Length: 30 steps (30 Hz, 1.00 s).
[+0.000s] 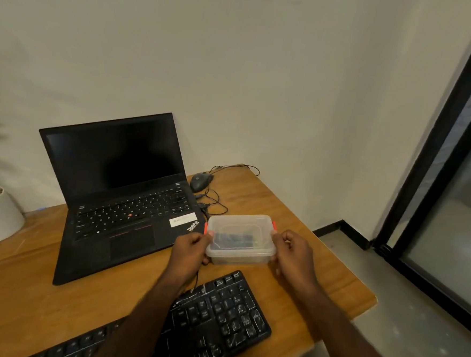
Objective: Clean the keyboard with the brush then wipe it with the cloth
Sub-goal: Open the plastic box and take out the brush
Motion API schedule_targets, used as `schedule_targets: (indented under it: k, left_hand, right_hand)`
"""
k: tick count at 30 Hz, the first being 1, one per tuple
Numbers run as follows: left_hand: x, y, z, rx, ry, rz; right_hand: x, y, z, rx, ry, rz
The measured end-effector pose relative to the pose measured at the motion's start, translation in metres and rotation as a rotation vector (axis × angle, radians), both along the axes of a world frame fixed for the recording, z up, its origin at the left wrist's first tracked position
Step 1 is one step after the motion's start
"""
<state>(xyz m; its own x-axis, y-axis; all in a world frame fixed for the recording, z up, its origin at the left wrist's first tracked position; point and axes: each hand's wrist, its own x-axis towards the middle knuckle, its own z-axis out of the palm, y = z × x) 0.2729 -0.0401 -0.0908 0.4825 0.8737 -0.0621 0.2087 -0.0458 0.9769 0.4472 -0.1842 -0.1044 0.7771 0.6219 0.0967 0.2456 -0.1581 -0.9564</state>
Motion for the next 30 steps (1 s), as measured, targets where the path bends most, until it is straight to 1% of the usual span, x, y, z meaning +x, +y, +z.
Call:
schedule_targets:
  k: [5, 10, 16, 19, 22, 27, 30]
  left_hand:
    - [-0.003, 0.004, -0.004, 0.032, 0.005, -0.053]
    - [-0.003, 0.002, -0.009, 0.068, 0.001, -0.022]
    - [-0.003, 0.004, -0.013, 0.063, 0.003, -0.035]
    - [-0.002, 0.004, -0.013, 0.055, -0.036, -0.033]
    - [-0.005, 0.005, -0.013, 0.061, -0.064, -0.027]
    - [-0.006, 0.006, -0.016, 0.068, -0.091, -0.023]
    - [-0.008, 0.009, -0.018, 0.060, -0.101, -0.018]
  right_hand:
    - [-0.001, 0.002, -0.003, 0.038, 0.000, 0.014]
    - [0.001, 0.005, -0.008, 0.048, -0.026, -0.024]
    - [-0.002, 0.012, -0.012, 0.013, -0.198, -0.160]
    - [-0.003, 0.012, -0.013, 0.016, -0.243, -0.160]
    - [-0.006, 0.011, -0.009, -0.028, -0.294, -0.126]
    - [-0.011, 0.011, -0.007, -0.069, -0.310, -0.160]
    - [-0.014, 0.013, -0.006, -0.060, -0.327, -0.161]
